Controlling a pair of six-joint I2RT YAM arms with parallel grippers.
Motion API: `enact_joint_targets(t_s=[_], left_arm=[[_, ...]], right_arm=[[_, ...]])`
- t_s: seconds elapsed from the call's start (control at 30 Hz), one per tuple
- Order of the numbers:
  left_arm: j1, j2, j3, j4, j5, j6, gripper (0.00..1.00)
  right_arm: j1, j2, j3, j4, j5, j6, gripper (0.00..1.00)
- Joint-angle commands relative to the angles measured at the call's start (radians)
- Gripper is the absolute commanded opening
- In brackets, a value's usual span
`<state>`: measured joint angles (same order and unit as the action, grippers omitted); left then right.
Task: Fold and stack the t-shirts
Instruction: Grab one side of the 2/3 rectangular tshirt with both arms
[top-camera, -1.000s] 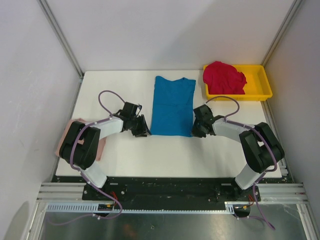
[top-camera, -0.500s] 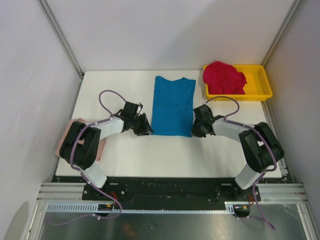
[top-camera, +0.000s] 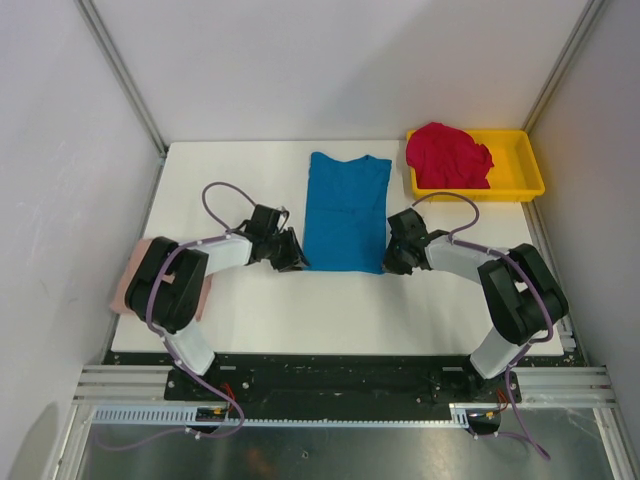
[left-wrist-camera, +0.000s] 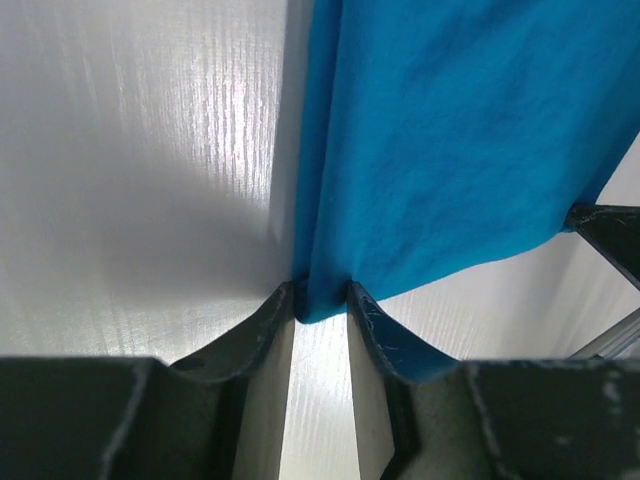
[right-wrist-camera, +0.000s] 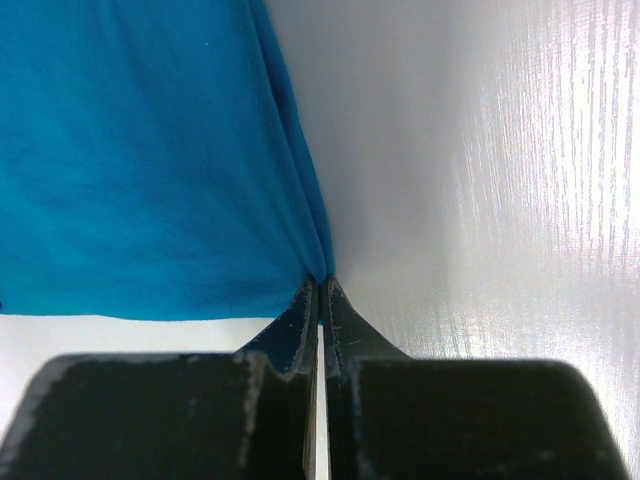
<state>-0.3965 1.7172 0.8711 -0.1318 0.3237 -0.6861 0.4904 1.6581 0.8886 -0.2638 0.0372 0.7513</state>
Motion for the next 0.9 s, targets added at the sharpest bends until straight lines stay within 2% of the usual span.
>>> enact_joint_targets(t_s=[0.0,0.1,0.23,0.3,0.53,0.7,0.87], left_arm=[[-0.030,0.026,0.005,0.003,-0.043,-0.010,0.32],[-0.042,0.029,0.009,-0.005,-0.060,-0.017,0.26],[-0.056,0.008,0.010,-0.017,-0.076,-0.034,0.05],[-0.063,-0.034,-0.004,-0.032,-0.091,-0.039,0.01],[-0.129,-0.247,-0.159,-0.079,-0.119,-0.065,0.00],[-0.222,-0.414,-0.261,-0.112,-0.131,-0.105,0.00],[-0.322,-0.589,-0.335,-0.172,-0.150,-0.172,0.00]], right_arm=[[-0.003,0.029,0.003,-0.038,0.016,-0.012,0.00],[-0.006,0.028,0.003,-0.036,0.010,-0.014,0.00],[-0.011,0.010,0.003,-0.043,-0.012,-0.025,0.00],[-0.010,-0.015,0.003,-0.068,-0.016,-0.034,0.00],[0.054,-0.207,-0.139,-0.138,-0.049,-0.013,0.00],[0.163,-0.425,-0.238,-0.257,0.016,0.048,0.00],[0.273,-0.652,-0.269,-0.392,0.082,0.127,0.00]])
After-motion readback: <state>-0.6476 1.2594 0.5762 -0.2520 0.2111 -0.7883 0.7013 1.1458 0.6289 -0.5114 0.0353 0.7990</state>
